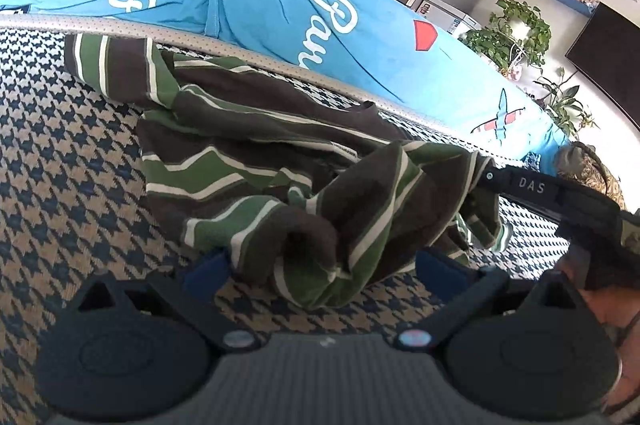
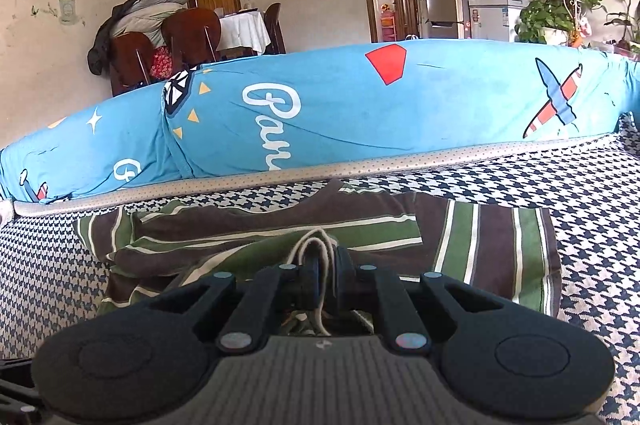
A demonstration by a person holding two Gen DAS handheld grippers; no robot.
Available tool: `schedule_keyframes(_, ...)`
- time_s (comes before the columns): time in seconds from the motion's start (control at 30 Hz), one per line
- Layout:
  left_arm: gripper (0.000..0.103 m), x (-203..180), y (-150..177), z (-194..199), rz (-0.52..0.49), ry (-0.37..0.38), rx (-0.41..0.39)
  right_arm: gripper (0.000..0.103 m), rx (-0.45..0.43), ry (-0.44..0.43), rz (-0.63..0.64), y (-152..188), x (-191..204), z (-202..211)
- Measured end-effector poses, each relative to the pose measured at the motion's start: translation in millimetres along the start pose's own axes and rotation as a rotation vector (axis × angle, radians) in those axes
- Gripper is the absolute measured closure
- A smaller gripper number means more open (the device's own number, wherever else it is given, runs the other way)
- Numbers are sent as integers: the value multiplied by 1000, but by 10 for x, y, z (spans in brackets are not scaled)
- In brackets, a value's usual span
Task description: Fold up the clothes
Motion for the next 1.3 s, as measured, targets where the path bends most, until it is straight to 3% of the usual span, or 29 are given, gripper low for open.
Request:
schedule_keyframes(0.27, 0, -88, 128, -98, 60, 50, 66, 93, 37, 22, -20, 38, -63, -38)
schedule_keyframes(0.47, 1, -66, 50, -77, 51, 18, -4, 93, 53, 34, -39, 59, -101, -47)
schedule_keyframes(0.77, 25, 39, -40, -273, 90, 9, -27, 93, 79, 42, -54, 100, -148, -49)
schedule_keyframes(0.9, 49, 65, -37, -379, 92, -8, -26, 92, 114, 36, -43, 166, -135, -92)
schedule_keyframes(1.07, 69, 63, -1, -359, 56, -45, -41, 92, 132, 35, -20, 240, -116, -109)
schedule_keyframes(1.3, 75, 63, -97, -93, -23, -158, -135, 93, 57, 36, 2, 255, -77, 77)
Point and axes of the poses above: each gripper's, at about its wrist camera, not at the fingertips, and z roughly against the way its jaws point, x to its left, y to its underside, the point moved 6 cm from there along -z, roughly the way its jaws point, and after that the axes turned 3 degrees about z, right-handed, at the moved point
